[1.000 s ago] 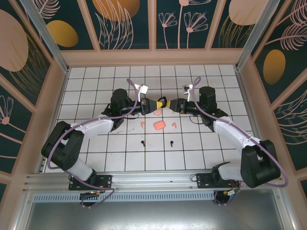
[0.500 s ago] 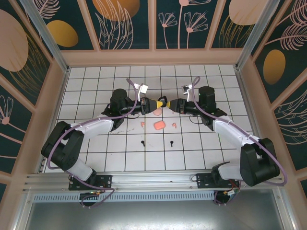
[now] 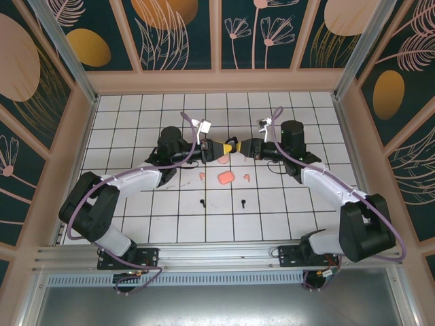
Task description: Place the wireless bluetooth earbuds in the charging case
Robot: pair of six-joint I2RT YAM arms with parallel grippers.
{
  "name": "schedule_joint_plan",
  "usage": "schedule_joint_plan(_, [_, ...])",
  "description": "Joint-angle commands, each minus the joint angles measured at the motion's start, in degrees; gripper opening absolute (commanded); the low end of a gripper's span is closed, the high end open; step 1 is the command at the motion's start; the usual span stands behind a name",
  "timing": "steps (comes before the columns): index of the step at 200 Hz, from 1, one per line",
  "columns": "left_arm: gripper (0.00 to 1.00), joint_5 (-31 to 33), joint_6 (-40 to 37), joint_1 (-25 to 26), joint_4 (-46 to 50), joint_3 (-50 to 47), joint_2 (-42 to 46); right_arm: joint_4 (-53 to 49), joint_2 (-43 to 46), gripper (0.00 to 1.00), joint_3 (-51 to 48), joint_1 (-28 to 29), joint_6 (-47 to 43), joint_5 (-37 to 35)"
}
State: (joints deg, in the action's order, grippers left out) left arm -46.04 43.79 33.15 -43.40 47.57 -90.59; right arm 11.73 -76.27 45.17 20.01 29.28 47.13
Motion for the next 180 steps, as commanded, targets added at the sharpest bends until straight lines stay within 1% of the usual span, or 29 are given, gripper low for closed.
schedule_joint_plan(1, [0.0, -1.54, 0.35, 0.77, -2.48, -0.02, 0.19, 1.83, -0.9, 0.23, 1.76, -0.32, 0.25, 0.5])
schedule_joint_plan(14, [0.0, -1.44, 0.42, 0.78, -2.57, 0.06, 0.04, 1.83, -0.81, 0.2, 1.62, -0.31, 0.21, 0.68])
schedule_joint_plan(63, [0.0, -0.63, 0.51, 1.13, -2.01, 0.25, -1.32, 0.96, -0.15, 0.0, 2.69, -0.27, 0.01, 0.95])
schedule_joint_plan(75, [0.13, 0.51, 0.36, 1.09, -1.52, 0.08, -1.6, -0.15, -0.26, 0.0, 3.31, -0.32, -0.53, 0.73])
schedule_joint_plan(88, [0.35, 2.67, -0.72, 1.1, 0.22, 0.06, -1.38, -2.39, -0.36, 0.0, 4.22, -0.31, -1.97, -0.04])
schedule_joint_plan(102, [0.54, 5.72, -3.32, 1.13, 4.07, 0.39, -0.29, -6.29, -0.76, 0.0, 5.72, -0.41, -4.47, -1.62])
schedule_joint_plan(110, [0.62, 7.82, -6.34, 1.01, 8.13, 1.18, 0.55, -9.01, -1.04, 0.0, 6.89, -0.5, -6.22, -2.74])
schedule_joint_plan(119, [0.68, 9.89, -9.86, 1.0, 12.72, 2.52, 1.86, -11.99, -1.42, 0.0, 8.13, -0.58, -8.28, -4.15])
schedule_joint_plan(131, [0.73, 11.78, -15.14, 0.58, 20.3, 4.88, 3.16, -15.73, -1.75, 0.0, 9.86, -0.65, -10.97, -6.27])
schedule_joint_plan(143, [0.78, 12.38, -20.36, -0.14, 27.95, 7.72, 4.0, -19.3, -2.18, 0.0, 11.64, -0.61, -13.73, -8.48])
schedule_joint_plan(163, [0.84, 9.82, -28.6, -1.6, 40.46, 14.82, 3.92, -25.28, -3.66, 0.0, 15.62, -0.34, -19.49, -11.85])
schedule_joint_plan(180, [0.85, 6.02, -34.32, -2.52, 49.29, 20.24, 2.52, -30.5, -5.33, 0.0, 19.5, -0.3, -25.09, -14.0])
